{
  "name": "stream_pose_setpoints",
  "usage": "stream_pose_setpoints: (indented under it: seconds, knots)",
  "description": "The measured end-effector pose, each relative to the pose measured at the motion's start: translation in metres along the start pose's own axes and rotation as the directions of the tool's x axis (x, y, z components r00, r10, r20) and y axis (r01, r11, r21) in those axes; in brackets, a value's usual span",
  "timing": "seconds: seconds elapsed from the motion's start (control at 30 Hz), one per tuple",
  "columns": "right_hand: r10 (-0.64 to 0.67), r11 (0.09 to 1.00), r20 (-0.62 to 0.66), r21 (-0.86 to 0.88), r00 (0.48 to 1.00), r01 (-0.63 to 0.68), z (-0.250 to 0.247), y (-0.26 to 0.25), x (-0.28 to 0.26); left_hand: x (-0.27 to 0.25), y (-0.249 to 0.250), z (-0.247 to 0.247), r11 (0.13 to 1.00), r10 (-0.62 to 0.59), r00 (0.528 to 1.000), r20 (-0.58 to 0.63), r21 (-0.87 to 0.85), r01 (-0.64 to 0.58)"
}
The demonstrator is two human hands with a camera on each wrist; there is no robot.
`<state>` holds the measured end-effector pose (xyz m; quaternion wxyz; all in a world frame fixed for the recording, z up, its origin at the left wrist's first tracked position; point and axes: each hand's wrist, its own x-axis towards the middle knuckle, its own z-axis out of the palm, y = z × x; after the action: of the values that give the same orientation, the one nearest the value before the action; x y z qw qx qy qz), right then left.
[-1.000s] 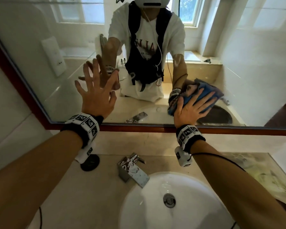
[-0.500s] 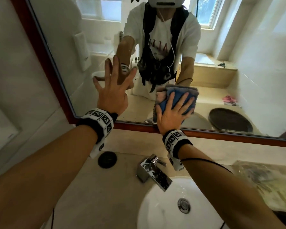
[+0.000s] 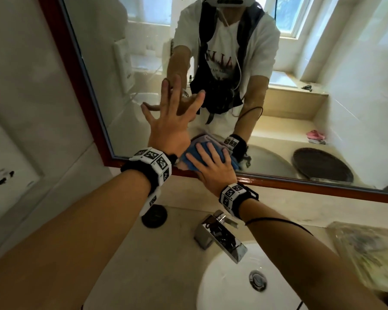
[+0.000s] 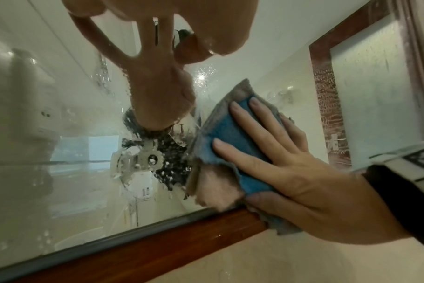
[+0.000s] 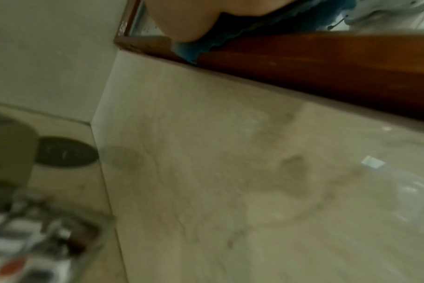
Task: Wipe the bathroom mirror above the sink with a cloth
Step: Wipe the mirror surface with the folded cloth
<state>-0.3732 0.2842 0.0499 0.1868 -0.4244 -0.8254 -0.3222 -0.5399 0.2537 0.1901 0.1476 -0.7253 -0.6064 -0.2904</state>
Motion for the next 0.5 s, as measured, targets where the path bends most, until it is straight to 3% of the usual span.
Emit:
stream_pose_setpoints:
  seconds: [0.07,0.23,0.5]
  knots:
    - [-0.049,0.999,0.068,0.004,0.996,0.049,-0.004,0.014,-0.013,-0.001,0.0,0.003,1.0,0.004,0.999,-0.037,0.004,-0.004]
    - [-0.03,1.0,0.176,0.013,0.984,0.028,-0.014,0.043,-0.04,0.0,-0.001,0.01,1.0,0.0,0.996,-0.092,0.026,0.002]
    - [-0.068,0.997,0.139,-0.018,0.988,0.071,-0.015,0.077,-0.069,-0.003,0.0,0.007,0.999,-0.015,0.995,-0.099,0.036,0.019]
